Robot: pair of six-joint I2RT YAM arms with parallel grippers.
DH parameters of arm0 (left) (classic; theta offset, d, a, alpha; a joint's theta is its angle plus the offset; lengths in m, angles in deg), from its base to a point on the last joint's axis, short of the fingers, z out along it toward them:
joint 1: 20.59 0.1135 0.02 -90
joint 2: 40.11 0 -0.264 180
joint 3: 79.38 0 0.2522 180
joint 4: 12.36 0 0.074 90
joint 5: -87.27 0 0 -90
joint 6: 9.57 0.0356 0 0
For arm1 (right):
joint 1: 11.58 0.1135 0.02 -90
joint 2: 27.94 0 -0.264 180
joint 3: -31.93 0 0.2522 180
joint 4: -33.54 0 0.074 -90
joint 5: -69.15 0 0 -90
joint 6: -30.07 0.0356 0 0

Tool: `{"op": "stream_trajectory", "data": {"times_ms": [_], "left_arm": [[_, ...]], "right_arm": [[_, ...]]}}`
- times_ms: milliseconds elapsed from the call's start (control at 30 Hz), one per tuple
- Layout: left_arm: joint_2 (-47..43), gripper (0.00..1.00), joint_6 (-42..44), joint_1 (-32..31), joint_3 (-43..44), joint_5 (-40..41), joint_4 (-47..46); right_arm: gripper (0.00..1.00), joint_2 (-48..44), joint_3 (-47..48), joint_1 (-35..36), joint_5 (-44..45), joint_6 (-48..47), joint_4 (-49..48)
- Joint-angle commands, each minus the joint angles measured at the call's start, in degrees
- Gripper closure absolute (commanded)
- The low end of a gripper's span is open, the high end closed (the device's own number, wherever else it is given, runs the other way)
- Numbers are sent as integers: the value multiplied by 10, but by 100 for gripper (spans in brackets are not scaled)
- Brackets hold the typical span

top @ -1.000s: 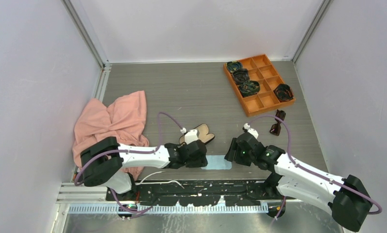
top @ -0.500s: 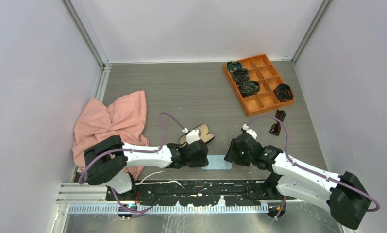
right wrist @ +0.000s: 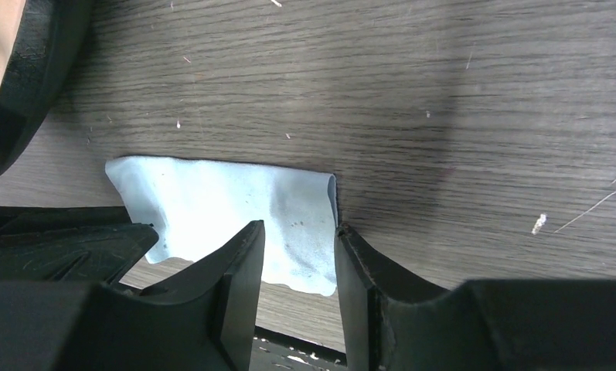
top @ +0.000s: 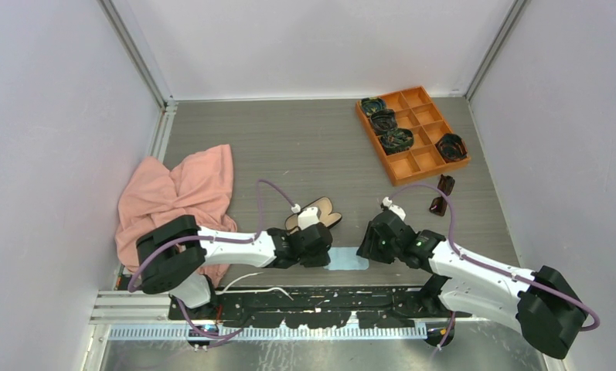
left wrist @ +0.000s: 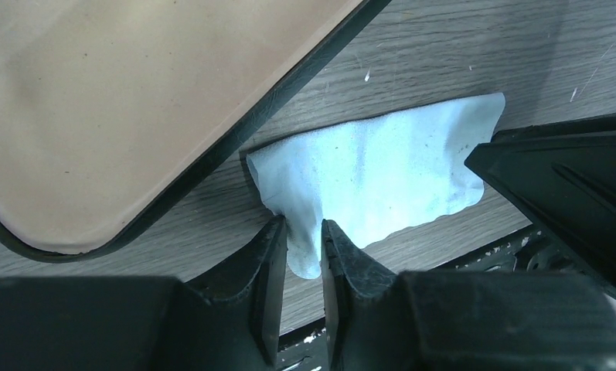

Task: Organize the sunglasses
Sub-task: Pick up the glasses cleaning cloth from the center of the board.

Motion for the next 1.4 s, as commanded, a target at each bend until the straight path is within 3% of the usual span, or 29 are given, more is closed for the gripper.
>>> {"op": "stream_trajectory", "data": {"times_ms": [0, 300, 433, 600, 933, 1367], "left_arm": [[7, 76, 8, -2, 16, 2, 5], [21, 89, 13, -2, 29, -7, 3], [29, 99, 16, -2, 35, -13, 3], [35, 99, 18, -3, 41, -18, 1], [42, 100, 14, -2, 39, -25, -5], [37, 100, 13, -2, 32, -26, -16]], "right_arm": [[58, -3, -2, -1, -1, -1, -6], [64, -1, -7, -1, -6, 0, -13], [63, -4, -9, -1, -11, 1, -13], [63, -3, -13, 0, -13, 3, -19], [73, 5, -22, -1, -22, 6, -36], [68, 14, -19, -1, -27, 2, -38]]}}
